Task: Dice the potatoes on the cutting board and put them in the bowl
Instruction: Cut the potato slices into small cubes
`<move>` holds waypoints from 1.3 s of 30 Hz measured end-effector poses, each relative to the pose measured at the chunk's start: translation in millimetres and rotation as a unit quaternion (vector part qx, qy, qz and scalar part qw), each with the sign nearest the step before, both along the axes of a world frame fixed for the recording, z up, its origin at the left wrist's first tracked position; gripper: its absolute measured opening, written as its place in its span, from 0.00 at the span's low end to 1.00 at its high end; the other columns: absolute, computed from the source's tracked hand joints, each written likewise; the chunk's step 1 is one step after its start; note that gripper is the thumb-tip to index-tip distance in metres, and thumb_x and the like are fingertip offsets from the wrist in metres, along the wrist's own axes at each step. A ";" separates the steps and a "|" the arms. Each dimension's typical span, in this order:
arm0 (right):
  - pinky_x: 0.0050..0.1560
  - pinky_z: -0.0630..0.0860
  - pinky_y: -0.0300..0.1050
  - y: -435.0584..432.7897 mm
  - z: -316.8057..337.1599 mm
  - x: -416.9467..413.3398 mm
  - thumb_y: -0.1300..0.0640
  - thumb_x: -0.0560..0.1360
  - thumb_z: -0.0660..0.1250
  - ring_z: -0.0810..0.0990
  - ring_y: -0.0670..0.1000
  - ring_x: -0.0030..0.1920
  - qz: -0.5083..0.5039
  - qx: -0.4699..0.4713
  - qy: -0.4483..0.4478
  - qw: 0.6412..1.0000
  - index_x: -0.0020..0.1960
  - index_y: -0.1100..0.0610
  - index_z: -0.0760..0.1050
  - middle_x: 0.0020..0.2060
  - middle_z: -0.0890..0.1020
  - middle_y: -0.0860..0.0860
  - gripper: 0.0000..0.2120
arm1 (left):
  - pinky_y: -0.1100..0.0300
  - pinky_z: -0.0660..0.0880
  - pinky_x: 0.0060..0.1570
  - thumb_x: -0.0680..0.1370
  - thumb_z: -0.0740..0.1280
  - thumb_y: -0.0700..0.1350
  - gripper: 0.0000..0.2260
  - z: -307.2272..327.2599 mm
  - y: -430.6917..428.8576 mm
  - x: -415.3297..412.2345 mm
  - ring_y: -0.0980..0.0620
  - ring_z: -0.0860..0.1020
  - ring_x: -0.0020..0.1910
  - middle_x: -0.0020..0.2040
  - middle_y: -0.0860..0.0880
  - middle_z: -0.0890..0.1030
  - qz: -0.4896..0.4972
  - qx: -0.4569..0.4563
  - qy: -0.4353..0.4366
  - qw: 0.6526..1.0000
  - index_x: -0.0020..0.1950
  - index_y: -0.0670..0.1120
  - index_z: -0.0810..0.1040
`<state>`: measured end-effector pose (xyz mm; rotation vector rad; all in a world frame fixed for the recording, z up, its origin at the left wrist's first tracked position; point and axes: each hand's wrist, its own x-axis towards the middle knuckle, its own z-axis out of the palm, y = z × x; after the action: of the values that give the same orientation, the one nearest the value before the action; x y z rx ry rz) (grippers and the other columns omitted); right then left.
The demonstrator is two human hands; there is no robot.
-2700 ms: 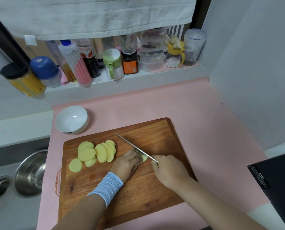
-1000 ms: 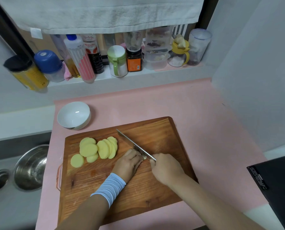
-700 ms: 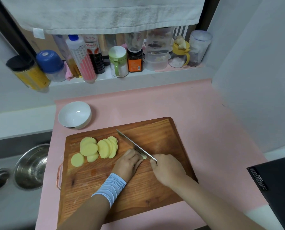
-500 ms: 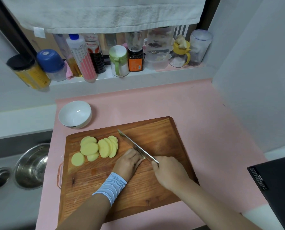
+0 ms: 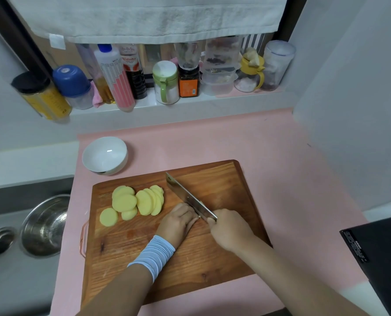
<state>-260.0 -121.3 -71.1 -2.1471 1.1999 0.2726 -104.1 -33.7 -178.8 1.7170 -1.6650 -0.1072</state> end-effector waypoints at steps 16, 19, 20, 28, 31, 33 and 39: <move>0.45 0.81 0.45 -30.7 23.6 -32.8 0.49 0.81 0.63 0.84 0.49 0.45 0.177 -0.271 -0.063 0.944 0.70 0.44 0.74 0.48 0.85 0.46 0.17 | 0.61 0.71 0.47 0.74 0.60 0.34 0.08 121.6 1.5 80.3 0.55 0.73 0.45 0.43 0.53 0.76 0.265 -0.068 0.156 0.949 0.44 0.46 0.75; 0.40 0.82 0.47 -31.7 14.3 -39.9 0.49 0.77 0.68 0.84 0.49 0.41 0.250 -0.318 -0.045 0.913 0.65 0.47 0.77 0.45 0.85 0.45 0.16 | 0.65 0.71 0.57 0.78 0.69 0.41 0.07 147.6 -21.6 70.9 0.64 0.75 0.51 0.51 0.59 0.80 0.093 0.186 0.190 0.959 0.49 0.54 0.80; 0.35 0.80 0.46 -30.3 12.1 -41.0 0.49 0.75 0.71 0.83 0.49 0.38 0.269 -0.339 -0.038 0.901 0.60 0.48 0.79 0.42 0.85 0.45 0.14 | 0.65 0.69 0.61 0.77 0.71 0.47 0.07 146.1 -28.0 64.4 0.64 0.75 0.54 0.56 0.60 0.80 0.036 0.290 0.187 0.938 0.54 0.56 0.80; 0.22 0.71 0.42 -26.2 4.7 -40.0 0.51 0.65 0.79 0.75 0.47 0.25 0.322 -0.395 -0.059 0.858 0.47 0.48 0.80 0.29 0.79 0.44 0.13 | 0.64 0.72 0.63 0.75 0.72 0.52 0.11 98.1 -41.0 38.9 0.61 0.79 0.56 0.52 0.61 0.84 -0.060 0.425 0.213 0.878 0.57 0.61 0.83; 0.25 0.74 0.42 -27.2 7.1 -43.8 0.50 0.67 0.77 0.77 0.47 0.27 0.317 -0.382 -0.074 0.865 0.49 0.48 0.80 0.31 0.80 0.44 0.12 | 0.64 0.76 0.54 0.76 0.73 0.47 0.08 91.8 -42.3 45.6 0.59 0.81 0.44 0.43 0.59 0.84 -0.016 0.391 0.246 0.887 0.53 0.55 0.85; 0.26 0.74 0.42 -28.1 10.4 -47.9 0.49 0.68 0.76 0.79 0.48 0.29 0.302 -0.364 -0.086 0.877 0.50 0.48 0.80 0.32 0.81 0.45 0.12 | 0.62 0.77 0.43 0.76 0.73 0.43 0.06 88.1 -41.6 53.4 0.57 0.77 0.33 0.35 0.56 0.82 0.010 0.385 0.272 0.882 0.51 0.52 0.85; 0.44 0.79 0.40 -46.7 18.7 -75.4 0.49 0.77 0.68 0.82 0.43 0.42 0.112 -0.155 -0.091 0.977 0.57 0.40 0.81 0.42 0.85 0.39 0.11 | 0.64 0.76 0.39 0.78 0.70 0.38 0.07 82.9 -36.2 78.5 0.55 0.75 0.33 0.35 0.50 0.80 0.075 0.339 0.292 0.891 0.49 0.50 0.83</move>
<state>-335.4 -168.0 -52.4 -2.5213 0.9449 -0.0203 -25.6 -70.0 -95.9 2.0138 -1.0812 -1.1313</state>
